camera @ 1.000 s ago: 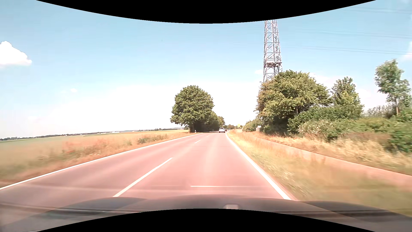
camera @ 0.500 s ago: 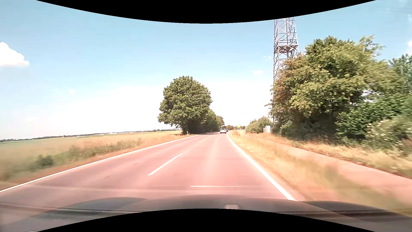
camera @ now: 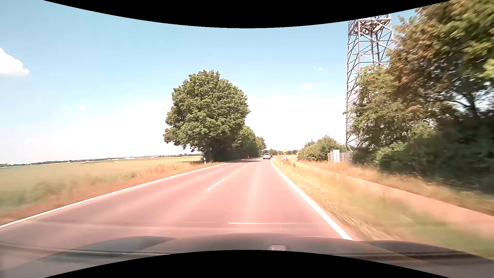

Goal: Follow the waypoints while adhering to traffic rules and regulations

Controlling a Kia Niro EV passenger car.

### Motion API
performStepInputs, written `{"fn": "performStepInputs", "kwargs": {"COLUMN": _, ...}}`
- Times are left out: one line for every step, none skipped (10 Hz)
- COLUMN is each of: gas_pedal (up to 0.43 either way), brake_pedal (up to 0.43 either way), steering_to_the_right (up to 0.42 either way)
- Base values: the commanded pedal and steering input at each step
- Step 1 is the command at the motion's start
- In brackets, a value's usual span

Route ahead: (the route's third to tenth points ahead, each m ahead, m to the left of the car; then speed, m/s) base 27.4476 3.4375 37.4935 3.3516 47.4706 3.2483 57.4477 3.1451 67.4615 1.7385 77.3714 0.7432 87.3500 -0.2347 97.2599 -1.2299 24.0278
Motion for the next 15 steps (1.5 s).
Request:
{"fn": "performStepInputs", "kwargs": {"gas_pedal": 0.169, "brake_pedal": 0.0, "steering_to_the_right": 0.009}}
{"fn": "performStepInputs", "kwargs": {"gas_pedal": 0.169, "brake_pedal": 0.0, "steering_to_the_right": 0.009}}
{"fn": "performStepInputs", "kwargs": {"gas_pedal": 0.169, "brake_pedal": 0.0, "steering_to_the_right": 0.009}}
{"fn": "performStepInputs", "kwargs": {"gas_pedal": 0.169, "brake_pedal": 0.0, "steering_to_the_right": 0.006}}
{"fn": "performStepInputs", "kwargs": {"gas_pedal": 0.169, "brake_pedal": 0.0, "steering_to_the_right": 0.001}}
{"fn": "performStepInputs", "kwargs": {"gas_pedal": 0.177, "brake_pedal": 0.0, "steering_to_the_right": 0.001}}
{"fn": "performStepInputs", "kwargs": {"gas_pedal": 0.189, "brake_pedal": 0.0, "steering_to_the_right": 0.001}}
{"fn": "performStepInputs", "kwargs": {"gas_pedal": 0.189, "brake_pedal": 0.0, "steering_to_the_right": 0.002}}
{"fn": "performStepInputs", "kwargs": {"gas_pedal": 0.189, "brake_pedal": 0.0, "steering_to_the_right": 0.002}}
{"fn": "performStepInputs", "kwargs": {"gas_pedal": 0.197, "brake_pedal": 0.0, "steering_to_the_right": 0.003}}
{"fn": "performStepInputs", "kwargs": {"gas_pedal": 0.209, "brake_pedal": 0.0, "steering_to_the_right": 0.004}}
{"fn": "performStepInputs", "kwargs": {"gas_pedal": 0.209, "brake_pedal": 0.0, "steering_to_the_right": 0.004}}
{"fn": "performStepInputs", "kwargs": {"gas_pedal": 0.209, "brake_pedal": 0.0, "steering_to_the_right": 0.004}}
{"fn": "performStepInputs", "kwargs": {"gas_pedal": 0.209, "brake_pedal": 0.0, "steering_to_the_right": 0.005}}
{"fn": "performStepInputs", "kwargs": {"gas_pedal": 0.209, "brake_pedal": 0.0, "steering_to_the_right": 0.005}}
